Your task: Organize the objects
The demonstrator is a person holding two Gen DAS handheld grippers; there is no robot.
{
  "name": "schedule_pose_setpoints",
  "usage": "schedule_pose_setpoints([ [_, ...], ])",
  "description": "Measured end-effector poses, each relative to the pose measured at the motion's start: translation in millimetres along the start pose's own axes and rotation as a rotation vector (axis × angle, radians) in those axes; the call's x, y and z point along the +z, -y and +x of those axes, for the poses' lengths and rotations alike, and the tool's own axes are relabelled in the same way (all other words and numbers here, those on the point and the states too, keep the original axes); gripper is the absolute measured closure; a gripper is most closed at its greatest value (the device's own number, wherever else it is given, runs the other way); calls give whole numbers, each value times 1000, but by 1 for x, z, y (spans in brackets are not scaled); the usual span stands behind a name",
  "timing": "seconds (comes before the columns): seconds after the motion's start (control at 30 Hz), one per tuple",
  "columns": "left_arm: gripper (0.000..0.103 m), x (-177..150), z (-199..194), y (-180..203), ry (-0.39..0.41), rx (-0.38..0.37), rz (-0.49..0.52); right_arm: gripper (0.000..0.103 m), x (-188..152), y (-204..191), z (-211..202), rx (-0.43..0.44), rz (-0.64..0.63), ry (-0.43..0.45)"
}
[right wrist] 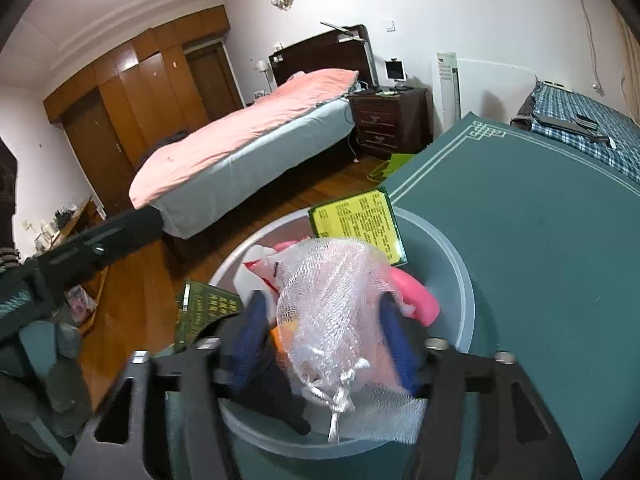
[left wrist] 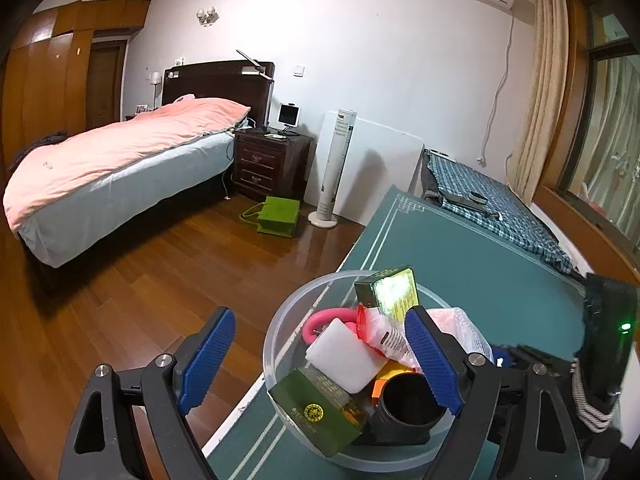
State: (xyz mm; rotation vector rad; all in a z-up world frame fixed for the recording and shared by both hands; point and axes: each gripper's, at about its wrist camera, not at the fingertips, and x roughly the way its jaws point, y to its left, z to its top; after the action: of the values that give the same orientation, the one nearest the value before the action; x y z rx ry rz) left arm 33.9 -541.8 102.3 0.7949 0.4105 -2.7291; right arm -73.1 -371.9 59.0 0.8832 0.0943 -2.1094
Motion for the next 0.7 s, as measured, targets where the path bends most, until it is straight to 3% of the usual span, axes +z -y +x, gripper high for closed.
schedule_pose_setpoints([
  [0.33,3,-5,-17,7,49,71,44,33,-11,5,-43,-37,18,65],
  [0.7,0,-25,-30,33,36,93,119,19,-44,13,-85,-157,9,83],
])
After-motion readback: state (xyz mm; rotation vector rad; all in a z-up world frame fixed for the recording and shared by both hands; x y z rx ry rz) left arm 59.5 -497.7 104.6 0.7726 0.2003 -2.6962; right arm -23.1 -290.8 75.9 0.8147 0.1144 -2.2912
